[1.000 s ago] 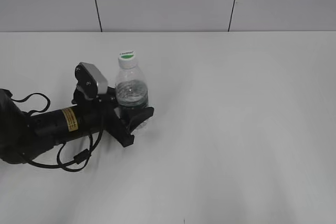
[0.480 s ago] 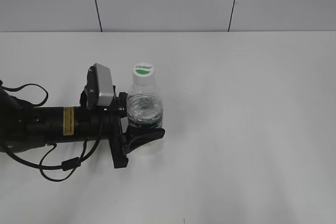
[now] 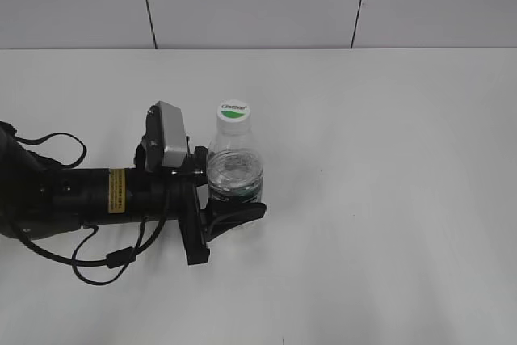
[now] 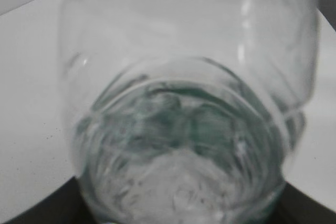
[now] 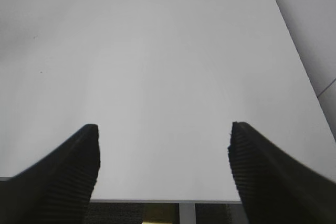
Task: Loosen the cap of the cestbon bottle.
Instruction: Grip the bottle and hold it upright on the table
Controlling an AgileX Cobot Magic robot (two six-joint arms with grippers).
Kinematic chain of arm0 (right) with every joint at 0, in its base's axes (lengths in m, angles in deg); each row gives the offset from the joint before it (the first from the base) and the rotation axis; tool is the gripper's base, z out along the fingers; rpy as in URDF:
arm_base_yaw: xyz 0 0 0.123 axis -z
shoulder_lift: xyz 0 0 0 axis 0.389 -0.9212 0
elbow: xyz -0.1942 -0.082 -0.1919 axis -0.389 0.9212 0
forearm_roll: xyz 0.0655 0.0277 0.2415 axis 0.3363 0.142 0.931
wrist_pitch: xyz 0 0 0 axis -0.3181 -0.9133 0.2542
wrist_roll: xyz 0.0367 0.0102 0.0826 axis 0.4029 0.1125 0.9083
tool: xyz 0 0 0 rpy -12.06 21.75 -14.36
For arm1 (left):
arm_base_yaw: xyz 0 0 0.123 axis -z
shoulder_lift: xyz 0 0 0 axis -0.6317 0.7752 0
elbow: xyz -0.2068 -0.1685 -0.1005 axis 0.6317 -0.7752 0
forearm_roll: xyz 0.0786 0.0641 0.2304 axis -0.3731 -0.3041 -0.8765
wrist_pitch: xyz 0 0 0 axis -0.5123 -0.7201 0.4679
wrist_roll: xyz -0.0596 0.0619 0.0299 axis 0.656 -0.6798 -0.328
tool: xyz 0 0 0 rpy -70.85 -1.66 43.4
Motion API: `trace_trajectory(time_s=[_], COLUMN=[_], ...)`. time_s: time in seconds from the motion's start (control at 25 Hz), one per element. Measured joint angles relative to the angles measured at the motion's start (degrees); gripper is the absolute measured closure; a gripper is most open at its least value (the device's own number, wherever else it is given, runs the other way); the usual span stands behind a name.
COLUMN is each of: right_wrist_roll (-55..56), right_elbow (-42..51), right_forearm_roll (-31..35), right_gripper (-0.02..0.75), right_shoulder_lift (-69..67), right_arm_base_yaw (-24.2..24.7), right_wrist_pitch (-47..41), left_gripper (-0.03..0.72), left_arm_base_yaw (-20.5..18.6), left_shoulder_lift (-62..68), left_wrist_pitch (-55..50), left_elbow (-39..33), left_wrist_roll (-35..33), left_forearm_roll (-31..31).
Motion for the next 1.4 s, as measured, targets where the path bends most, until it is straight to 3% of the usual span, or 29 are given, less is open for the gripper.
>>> trace_trajectory(time_s=[0.24, 0.8, 1.4], right_wrist_roll=[0.0, 0.0, 0.0], right_elbow=[0.0, 0.0, 0.0], right_forearm_roll=[0.0, 0.0, 0.0], right_gripper=[0.154, 0.154, 0.154], right_shoulder_lift=[0.0, 0.0, 0.0], right_arm_base_yaw=[0.0, 0.0, 0.0], right_wrist_pitch=[0.0, 0.0, 0.0], left_gripper=[0.276, 0.276, 0.276], left_arm_base_yaw=[1.6, 3.9, 4.0], left_shoulder_lift=[1.2, 5.9, 8.1], left_wrist_pitch=[0.0, 0.1, 1.1], left_elbow=[0.7, 5.3, 7.0], left_wrist_roll=[0.0, 0.0, 0.0], left_forearm_roll=[5.9, 10.6, 8.7])
